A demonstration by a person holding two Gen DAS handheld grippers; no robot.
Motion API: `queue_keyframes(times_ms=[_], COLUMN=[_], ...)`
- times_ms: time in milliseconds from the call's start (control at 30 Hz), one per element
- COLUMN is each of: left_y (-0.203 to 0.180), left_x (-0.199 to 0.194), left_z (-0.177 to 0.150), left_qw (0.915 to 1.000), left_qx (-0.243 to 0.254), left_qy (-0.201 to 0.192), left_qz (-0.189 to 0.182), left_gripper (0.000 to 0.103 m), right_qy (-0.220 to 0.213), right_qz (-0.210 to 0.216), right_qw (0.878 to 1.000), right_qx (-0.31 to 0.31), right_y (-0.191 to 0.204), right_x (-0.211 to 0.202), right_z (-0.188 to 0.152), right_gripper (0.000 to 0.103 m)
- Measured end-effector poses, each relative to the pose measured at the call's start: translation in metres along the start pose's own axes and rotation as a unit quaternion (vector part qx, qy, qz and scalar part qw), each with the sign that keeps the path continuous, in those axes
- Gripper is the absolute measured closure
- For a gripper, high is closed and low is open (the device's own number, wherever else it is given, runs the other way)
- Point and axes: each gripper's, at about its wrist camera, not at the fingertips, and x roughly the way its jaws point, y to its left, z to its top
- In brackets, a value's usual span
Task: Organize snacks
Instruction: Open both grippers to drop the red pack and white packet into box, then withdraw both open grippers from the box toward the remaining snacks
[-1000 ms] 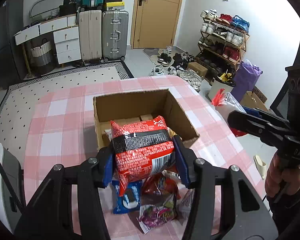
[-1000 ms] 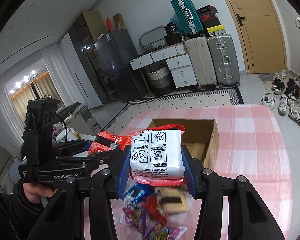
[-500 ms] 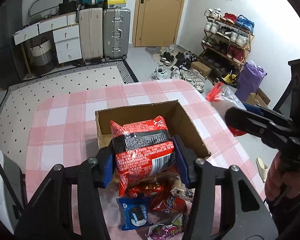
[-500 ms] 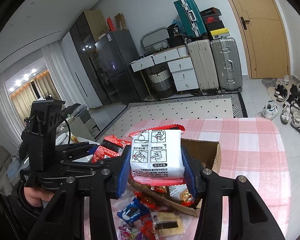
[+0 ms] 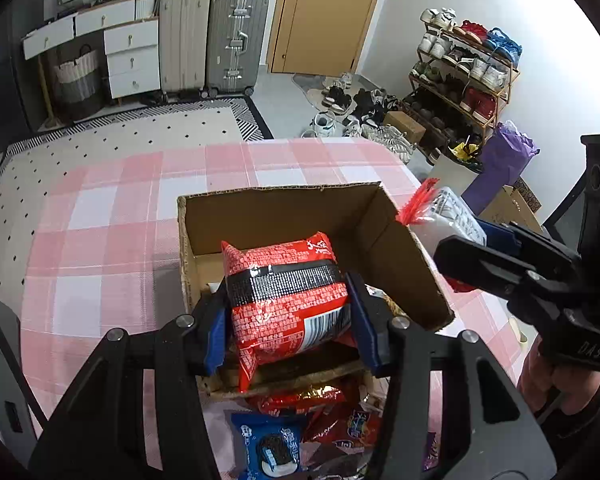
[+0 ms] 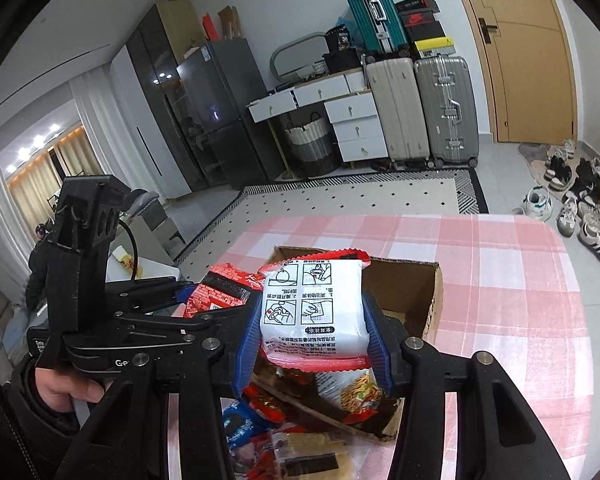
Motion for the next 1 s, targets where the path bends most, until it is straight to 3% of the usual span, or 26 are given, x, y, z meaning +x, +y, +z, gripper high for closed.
queue_keyframes(times_ms=[100, 200, 267, 400, 1000], left_y=[0.005, 0.010, 0.014, 0.015, -0.010], left_x=[0.014, 0.026, 0.030, 0.028, -0.057], left_z=[0.001, 0.002, 0.001, -0.004, -0.049], left_qw=[0.9999, 0.9996, 0.9994, 0.9995, 0.9983], left_qx=[-0.008, -0.022, -0.028, -0.025, -0.021], left_qy=[0.008, 0.019, 0.019, 0.014, -0.034], left_qz=[-0.005, -0.005, 0.002, 0.016, 0.041], left_gripper=[0.054, 0.037, 0.036, 0.034, 0.021], right_qy=[0.005, 0.007, 0.007, -0.006, -0.059], right_qz=[-0.004, -0.013, -0.019, -0.019, -0.022], right_qw=[1.000, 1.000, 1.000, 0.999, 0.998], right_qx=[0.004, 0.011, 0.020, 0.029, 0.008], right_y=[-0.007, -0.014, -0.021, -0.028, 0.010], right_x=[0.012, 0.021, 0.026, 0.021, -0.056], right_z=[-0.002, -0.003, -0.004, -0.004, -0.024], right_gripper=[0.054, 0.047, 0.036, 0.036, 0.018])
